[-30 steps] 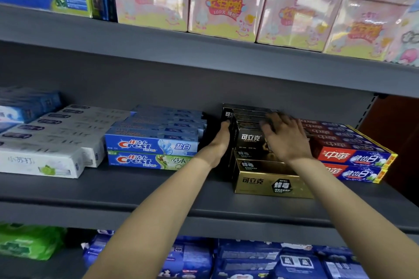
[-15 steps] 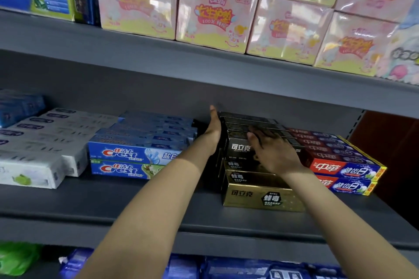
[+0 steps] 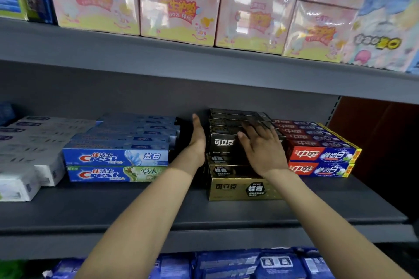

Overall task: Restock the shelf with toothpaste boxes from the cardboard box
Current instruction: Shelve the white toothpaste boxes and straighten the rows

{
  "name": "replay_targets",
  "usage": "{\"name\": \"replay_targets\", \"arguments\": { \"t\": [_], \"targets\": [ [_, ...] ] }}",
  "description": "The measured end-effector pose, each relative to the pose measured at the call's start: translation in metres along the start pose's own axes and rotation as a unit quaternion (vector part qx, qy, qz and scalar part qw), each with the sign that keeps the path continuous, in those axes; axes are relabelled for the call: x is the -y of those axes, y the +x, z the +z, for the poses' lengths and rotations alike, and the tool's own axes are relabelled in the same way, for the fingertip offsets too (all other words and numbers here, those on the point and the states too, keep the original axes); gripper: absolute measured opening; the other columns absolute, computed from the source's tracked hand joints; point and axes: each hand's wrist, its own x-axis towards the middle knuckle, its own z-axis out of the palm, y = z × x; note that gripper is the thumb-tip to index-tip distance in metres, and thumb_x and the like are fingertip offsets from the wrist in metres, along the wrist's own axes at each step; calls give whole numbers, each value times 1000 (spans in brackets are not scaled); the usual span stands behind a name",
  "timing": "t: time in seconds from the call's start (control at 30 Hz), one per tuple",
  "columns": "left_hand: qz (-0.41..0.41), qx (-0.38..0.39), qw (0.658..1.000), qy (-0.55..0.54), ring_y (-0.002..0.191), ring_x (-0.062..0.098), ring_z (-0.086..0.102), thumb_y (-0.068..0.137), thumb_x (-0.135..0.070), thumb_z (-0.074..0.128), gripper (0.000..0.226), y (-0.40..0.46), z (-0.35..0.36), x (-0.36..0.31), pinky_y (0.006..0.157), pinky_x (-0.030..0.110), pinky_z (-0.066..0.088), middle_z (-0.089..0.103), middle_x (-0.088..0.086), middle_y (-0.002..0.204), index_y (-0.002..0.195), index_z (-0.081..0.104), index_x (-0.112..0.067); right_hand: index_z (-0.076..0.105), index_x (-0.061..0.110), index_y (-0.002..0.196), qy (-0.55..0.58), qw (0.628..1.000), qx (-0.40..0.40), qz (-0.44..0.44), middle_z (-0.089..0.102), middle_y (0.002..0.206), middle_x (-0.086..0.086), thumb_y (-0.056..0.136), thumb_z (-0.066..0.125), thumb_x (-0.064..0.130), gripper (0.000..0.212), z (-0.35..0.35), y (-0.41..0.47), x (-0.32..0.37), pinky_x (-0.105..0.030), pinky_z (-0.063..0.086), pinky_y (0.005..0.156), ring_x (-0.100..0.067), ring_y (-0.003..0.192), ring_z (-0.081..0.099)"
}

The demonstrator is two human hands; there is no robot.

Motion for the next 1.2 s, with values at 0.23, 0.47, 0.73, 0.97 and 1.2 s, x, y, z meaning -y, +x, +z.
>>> {"name": "replay_targets", "arguments": {
  "t": [0.23,0.47,0.73,0.97,1.2],
  "targets": [
    [13,41,999,29,102,35,62,92,-66,17,80,-6,11,4,72,39,47,63,21,119,127,54,-5,39,24,142,75,995,64,-10,38,149,1,101,25,42,47,-17,8,-15,-40,26,113,-25,136,35],
    [17,15,999,44,114,35,58,94,-63,20,76,-9,19,7,82,37,45,59,22,124,134,49,-5,34,25,145,72,995,61,-28,27,155,3,101,27,38,46,-14,5,-26,-35,8,117,-18,144,21],
    [27,10,999,41,114,35,58,93,-64,23,73,-3,29,7,82,35,45,59,21,125,126,55,-7,32,16,144,37,989,82,118,29,152,-13,97,11,37,56,-22,-3,-97,-47,24,114,-32,143,21],
    [32,-15,997,70,110,36,59,89,-70,27,76,2,29,9,86,41,49,62,19,116,121,56,-7,21,17,147,72,986,109,105,48,138,-19,103,17,30,46,-39,-3,-108,-44,43,93,-37,121,51],
    [59,-23,997,46,117,34,56,87,-73,26,84,-3,27,-1,105,48,40,54,21,132,142,37,-11,35,10,142,66,983,148,84,41,144,-16,103,20,32,47,-38,4,-110,-43,36,102,-34,128,44]
  ]
}}
